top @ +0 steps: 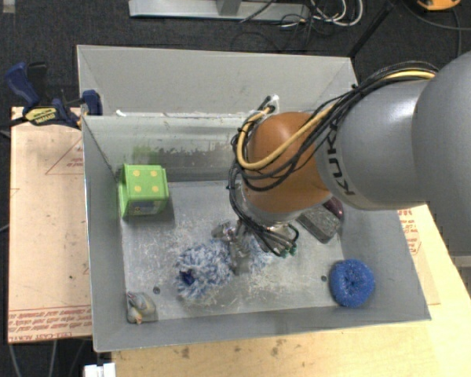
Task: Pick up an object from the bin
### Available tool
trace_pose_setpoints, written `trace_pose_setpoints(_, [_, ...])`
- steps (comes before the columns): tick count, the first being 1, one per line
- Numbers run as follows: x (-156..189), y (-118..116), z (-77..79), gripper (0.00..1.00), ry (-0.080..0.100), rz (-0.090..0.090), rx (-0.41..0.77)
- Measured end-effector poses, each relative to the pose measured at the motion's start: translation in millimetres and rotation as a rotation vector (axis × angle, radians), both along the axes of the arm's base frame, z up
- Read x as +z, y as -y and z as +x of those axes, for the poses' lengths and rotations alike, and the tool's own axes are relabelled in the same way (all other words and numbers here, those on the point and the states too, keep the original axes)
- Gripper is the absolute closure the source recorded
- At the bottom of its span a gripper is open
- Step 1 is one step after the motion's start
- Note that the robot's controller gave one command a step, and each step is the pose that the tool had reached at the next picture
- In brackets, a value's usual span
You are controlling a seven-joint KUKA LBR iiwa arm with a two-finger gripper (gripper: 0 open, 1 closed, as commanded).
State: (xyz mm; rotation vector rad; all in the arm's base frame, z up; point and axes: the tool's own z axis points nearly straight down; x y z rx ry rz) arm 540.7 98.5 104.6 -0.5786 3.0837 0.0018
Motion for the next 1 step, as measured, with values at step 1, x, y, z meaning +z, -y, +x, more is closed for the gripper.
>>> trace_pose_setpoints(1, [4.1, -0.1, 0.3, 1.00, 0.001, 0.000, 0.000])
